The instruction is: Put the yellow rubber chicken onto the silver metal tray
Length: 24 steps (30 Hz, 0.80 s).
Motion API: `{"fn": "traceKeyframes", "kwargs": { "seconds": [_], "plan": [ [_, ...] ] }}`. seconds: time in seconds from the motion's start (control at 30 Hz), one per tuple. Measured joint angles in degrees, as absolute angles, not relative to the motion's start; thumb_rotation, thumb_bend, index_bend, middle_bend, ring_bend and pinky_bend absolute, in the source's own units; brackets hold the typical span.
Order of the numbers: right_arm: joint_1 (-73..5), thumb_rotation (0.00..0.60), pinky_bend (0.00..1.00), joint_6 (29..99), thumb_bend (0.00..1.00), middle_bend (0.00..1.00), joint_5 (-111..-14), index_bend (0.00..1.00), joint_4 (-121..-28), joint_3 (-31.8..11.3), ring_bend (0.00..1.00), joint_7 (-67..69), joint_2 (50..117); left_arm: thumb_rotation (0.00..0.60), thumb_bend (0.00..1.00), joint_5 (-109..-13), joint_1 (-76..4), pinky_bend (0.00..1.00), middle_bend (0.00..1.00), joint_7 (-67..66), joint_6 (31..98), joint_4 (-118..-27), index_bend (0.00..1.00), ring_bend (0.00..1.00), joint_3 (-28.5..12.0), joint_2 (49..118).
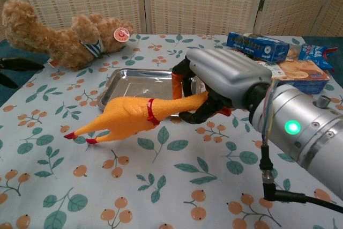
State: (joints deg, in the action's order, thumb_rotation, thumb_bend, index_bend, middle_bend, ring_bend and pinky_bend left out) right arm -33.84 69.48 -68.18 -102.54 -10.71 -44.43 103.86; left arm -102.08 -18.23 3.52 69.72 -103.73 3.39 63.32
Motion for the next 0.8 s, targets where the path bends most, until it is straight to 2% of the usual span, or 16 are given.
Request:
{"fn": "traceKeyframes", "kwargs": {
  "seconds": [0.2, 0.3, 0.67, 0.8],
  "plan": [
    [-35.05, 0.6, 0.73, 70.12, 0.35, 0.57, -68.58, 0.89, -103.68, -11.7, 0.57, -44.36, 105.26, 0.6, 0.3, -92.82, -22.5, 0.15, 0.0, 3.04, 60.13, -106.92, 0.0, 0.0, 2.2, 63.58],
    [-35.42, 0.6, 0.73, 70.41, 0.35, 0.57, -68.88, 0.89, -104.08, -11.78, 0.57, -44.28, 105.81, 0.6, 0.3, -88.93, -24.15, 0.15, 0.0, 3.7, 57.83, -106.76, 0.0, 0.0, 0.98, 64.95],
    [-36.55, 0.6, 0.73, 70.91, 0.35, 0.57, -68.72, 0.89, -103.88, -12.04, 0.57, -43.72, 108.04, 0.6, 0.29, -83.8, -27.18, 0.15, 0.0, 6.86, 55.71, -105.67, 0.0, 0.0, -1.93, 69.71],
    [-36.76, 0.6, 0.73, 71.14, 0.35, 0.57, -69.0, 0.89, -103.53, -12.12, 0.57, -42.89, 108.6, 0.6, 0.3, -81.6, -28.12, 0.21, 0.0, 6.56, 54.36, -106.17, 0.0, 0.0, -2.31, 70.6]
  ]
}}
